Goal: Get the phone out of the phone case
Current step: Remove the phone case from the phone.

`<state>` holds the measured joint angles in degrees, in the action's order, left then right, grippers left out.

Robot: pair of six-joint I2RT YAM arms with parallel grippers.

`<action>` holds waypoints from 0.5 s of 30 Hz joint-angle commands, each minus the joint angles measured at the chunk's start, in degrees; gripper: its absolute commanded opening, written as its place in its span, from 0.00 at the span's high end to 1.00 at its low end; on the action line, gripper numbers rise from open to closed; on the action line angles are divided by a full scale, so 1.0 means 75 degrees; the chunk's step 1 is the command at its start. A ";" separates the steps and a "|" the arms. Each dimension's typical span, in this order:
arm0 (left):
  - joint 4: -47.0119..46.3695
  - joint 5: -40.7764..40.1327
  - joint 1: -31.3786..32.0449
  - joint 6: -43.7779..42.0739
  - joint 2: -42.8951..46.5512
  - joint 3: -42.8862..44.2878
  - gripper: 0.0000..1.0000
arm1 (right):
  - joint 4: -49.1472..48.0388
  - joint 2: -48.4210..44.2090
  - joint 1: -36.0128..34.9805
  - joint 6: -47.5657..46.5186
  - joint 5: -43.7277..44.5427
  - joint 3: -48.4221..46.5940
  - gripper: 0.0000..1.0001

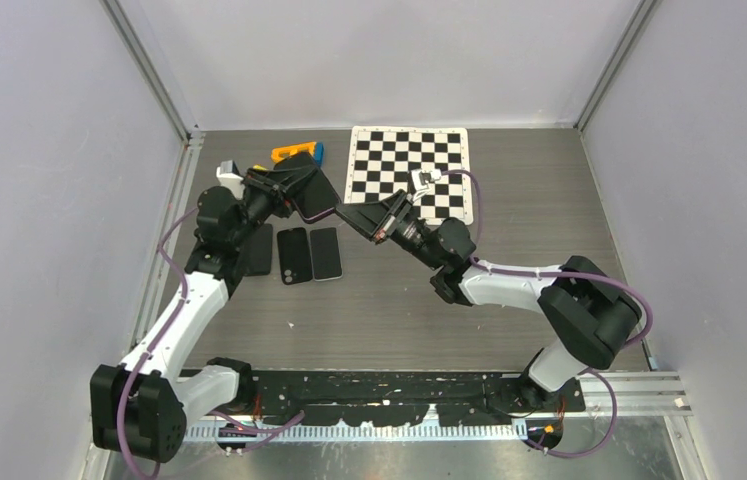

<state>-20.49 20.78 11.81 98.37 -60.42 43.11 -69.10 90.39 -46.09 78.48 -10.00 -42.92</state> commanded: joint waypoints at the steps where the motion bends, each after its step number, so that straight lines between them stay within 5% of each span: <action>1: -0.0963 0.1876 0.0262 0.2165 0.0368 0.0933 1.00 | 0.2233 0.0697 0.0215 -0.2125 0.0328 0.0198 0.99; 8: -0.0772 0.2013 0.0263 0.2536 0.0059 0.1053 1.00 | 0.2755 0.0908 0.0186 -0.3471 -0.0086 -0.0033 0.99; 15: -0.0405 0.2029 0.0253 0.2158 0.0037 0.1221 1.00 | 0.3327 0.0596 0.0180 -0.3491 0.0179 -0.0058 0.99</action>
<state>-13.32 26.76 12.08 111.92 -64.05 46.24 -59.44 93.45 -45.08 56.82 -11.18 -44.75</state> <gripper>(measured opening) 0.180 0.033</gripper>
